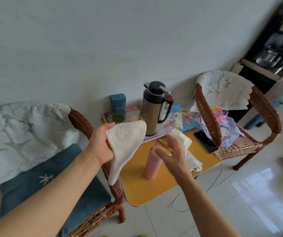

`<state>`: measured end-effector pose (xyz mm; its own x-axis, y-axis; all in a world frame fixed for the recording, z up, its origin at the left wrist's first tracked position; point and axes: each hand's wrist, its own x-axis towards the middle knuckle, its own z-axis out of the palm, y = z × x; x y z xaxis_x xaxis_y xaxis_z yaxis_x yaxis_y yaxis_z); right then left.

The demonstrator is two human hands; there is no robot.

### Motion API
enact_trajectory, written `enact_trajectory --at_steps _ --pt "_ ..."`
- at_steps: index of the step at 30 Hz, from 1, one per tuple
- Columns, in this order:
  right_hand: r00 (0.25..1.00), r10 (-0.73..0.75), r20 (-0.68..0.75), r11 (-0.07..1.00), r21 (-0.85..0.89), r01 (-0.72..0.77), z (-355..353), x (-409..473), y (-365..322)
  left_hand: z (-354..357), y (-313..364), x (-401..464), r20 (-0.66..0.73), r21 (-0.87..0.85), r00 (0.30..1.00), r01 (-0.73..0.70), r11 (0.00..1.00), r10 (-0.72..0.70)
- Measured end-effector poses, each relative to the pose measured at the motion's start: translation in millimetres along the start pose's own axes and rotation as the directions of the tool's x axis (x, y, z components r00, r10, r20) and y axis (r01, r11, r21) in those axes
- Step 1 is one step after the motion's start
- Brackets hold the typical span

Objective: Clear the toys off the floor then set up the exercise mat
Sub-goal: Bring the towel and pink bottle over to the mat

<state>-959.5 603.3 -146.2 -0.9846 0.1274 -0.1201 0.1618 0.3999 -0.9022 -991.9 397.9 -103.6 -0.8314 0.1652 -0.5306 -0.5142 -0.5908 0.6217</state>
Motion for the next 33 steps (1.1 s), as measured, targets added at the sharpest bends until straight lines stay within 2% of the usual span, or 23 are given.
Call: enact_trajectory --at_steps 6,11,14,20,26,33 --pt "0.975 0.012 0.221 0.997 -0.075 0.005 -21 46 26 23 -25 12 -0.104 -0.112 0.992 -0.090 0.990 0.078" --pt "0.931 0.063 0.360 0.970 -0.243 0.028 -10 77 61 28 -45 9 -0.199 -0.163 0.971 -0.163 0.973 0.130" --pt "0.915 0.107 0.389 0.945 -0.327 0.029 -1 81 76 23 -50 3 -0.268 -0.174 0.952 -0.199 0.964 0.148" --pt "0.899 0.113 0.423 0.931 -0.360 0.052 9 82 91 16 -49 -7 -0.344 -0.153 0.917 -0.265 0.952 0.200" --pt "0.890 0.070 0.450 0.923 -0.367 0.113 9 90 89 16 -46 -15 -0.372 -0.134 0.901 -0.291 0.947 0.224" --pt "0.917 0.014 0.398 0.929 -0.343 0.135 5 84 81 12 -40 -22 -0.376 -0.138 0.896 -0.305 0.942 0.235"
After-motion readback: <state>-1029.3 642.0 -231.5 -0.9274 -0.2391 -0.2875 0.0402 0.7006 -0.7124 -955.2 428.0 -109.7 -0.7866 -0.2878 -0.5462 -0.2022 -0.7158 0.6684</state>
